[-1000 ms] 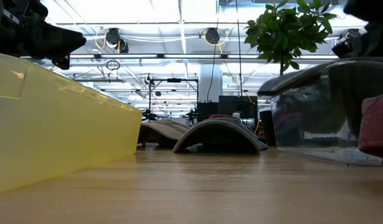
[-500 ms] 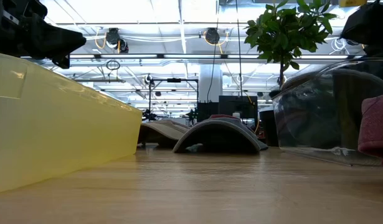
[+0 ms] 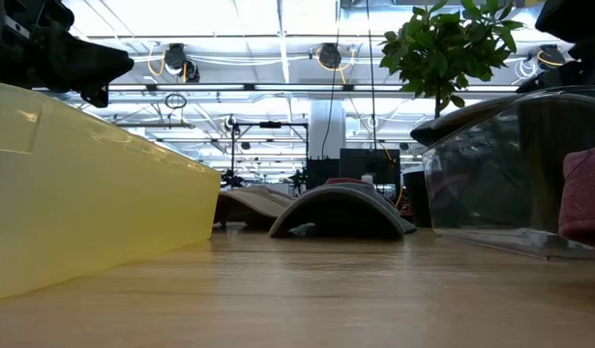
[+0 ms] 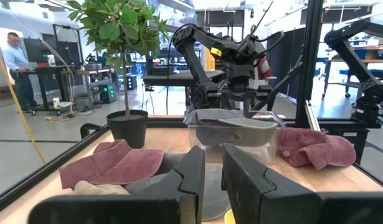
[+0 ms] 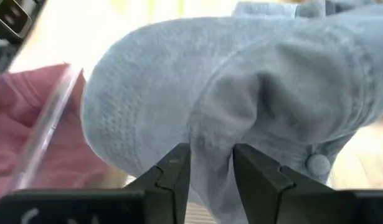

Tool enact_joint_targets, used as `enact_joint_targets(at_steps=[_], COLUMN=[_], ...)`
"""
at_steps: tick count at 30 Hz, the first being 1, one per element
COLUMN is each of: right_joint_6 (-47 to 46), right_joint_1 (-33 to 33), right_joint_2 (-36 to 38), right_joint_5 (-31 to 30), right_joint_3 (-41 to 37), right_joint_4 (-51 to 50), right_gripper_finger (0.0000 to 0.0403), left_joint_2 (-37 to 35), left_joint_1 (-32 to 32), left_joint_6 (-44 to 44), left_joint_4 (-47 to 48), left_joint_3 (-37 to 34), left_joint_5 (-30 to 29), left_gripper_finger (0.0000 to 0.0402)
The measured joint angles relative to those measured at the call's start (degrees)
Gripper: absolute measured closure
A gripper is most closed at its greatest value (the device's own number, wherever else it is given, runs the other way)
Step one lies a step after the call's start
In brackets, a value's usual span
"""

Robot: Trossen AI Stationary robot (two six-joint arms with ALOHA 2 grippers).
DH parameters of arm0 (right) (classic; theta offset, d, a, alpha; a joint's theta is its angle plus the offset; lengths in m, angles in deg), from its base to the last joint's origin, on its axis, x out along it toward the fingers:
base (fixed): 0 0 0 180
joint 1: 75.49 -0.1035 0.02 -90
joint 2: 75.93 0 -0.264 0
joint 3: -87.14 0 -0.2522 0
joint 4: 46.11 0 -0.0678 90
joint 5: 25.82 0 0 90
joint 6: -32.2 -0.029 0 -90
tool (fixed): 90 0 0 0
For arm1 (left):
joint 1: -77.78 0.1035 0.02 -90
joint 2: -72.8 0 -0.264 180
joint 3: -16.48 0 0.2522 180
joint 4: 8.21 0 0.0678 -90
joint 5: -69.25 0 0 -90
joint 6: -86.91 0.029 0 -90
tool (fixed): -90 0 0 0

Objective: Pick & Place hat
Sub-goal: Put the bottom blue cap into the transparent bin

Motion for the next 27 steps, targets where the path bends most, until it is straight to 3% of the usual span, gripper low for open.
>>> enact_joint_targets(at_steps=[5, 7, 9, 12, 16, 27], right_joint_6=[3.50, 7.76, 12.49, 16.76, 14.38, 3.58], right_joint_1=[0.00, -0.02, 0.09, 1.47, 3.94, 8.89], right_joint_2=[3.23, 4.09, 4.38, 3.38, -0.72, -12.26], right_joint_5=[-0.61, -4.14, -7.15, -5.92, -3.95, 3.33], right_joint_3=[0.00, 0.00, 0.01, 0.11, 0.11, 0.35], right_joint_4=[3.37, 8.72, 15.21, 21.60, 19.44, 14.18], right_gripper_finger=[0.0290, 0.0297, 0.0309, 0.0341, 0.0395, 0.0401], left_joint_2=[0.00, 0.00, 0.00, 0.00, 0.00, 0.00], left_joint_1=[-0.02, 0.00, -0.01, -0.02, 0.00, -0.01], left_joint_6=[-0.07, -0.07, -0.07, -0.14, -0.18, -0.55], left_joint_4=[0.02, -0.02, -0.09, -0.14, -0.14, -0.15], left_joint_3=[0.00, 0.00, 0.00, 0.00, 0.00, 0.00], left_joint_5=[0.00, 0.00, 0.00, 0.00, 0.00, 0.01], left_gripper_finger=[0.0341, 0.0341, 0.0341, 0.0341, 0.0341, 0.0341])
